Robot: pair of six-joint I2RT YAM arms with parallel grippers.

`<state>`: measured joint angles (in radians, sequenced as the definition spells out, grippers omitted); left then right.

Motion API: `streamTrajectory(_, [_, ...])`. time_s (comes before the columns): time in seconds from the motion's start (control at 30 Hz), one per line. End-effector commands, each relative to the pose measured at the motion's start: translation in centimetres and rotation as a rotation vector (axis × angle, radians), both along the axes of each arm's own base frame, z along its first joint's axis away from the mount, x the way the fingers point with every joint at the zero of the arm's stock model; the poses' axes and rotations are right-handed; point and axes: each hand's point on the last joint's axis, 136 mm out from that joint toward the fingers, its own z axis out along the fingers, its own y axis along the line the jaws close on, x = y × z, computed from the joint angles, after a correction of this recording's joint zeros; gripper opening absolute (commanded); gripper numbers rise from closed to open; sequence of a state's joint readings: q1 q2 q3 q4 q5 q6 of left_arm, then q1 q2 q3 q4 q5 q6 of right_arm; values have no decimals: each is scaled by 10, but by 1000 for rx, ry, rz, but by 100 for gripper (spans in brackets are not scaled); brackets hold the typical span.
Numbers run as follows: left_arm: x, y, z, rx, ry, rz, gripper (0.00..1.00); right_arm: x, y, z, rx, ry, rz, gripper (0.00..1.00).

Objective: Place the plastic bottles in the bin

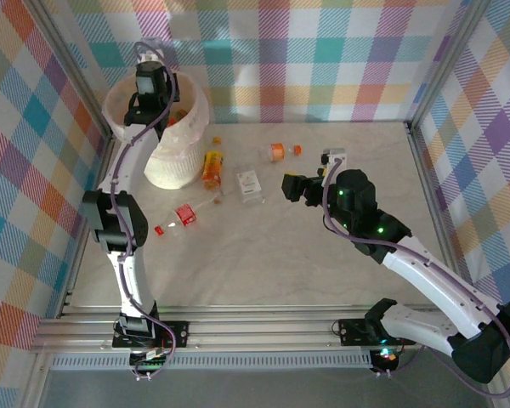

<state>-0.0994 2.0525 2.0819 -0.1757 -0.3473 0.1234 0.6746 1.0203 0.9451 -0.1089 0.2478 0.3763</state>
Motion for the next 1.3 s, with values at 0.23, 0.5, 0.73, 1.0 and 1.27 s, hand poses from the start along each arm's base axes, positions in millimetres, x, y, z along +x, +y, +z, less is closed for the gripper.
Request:
streamTrajectory(0.23, [-25,78,4,137,96,402,83,3,-2,-13,-54,33,-17,100])
streamTrajectory(0.5, [-53,42,39,-126,78,215,94,6,-9,-17,-42,49,-65,100])
streamTrajectory(0.73, [-97,-50,46,-213,103,44,100,16,-30,-30,-36,83,-211,100])
streamTrajectory(1.0, [-152,-164,-16,-332,237,-152,100,17,-42,-47,-7,148,-283,100])
streamTrajectory(1.27, [-163,-214,-153,-479,532,-109,100,14,-40,-49,27,156,-270,100])
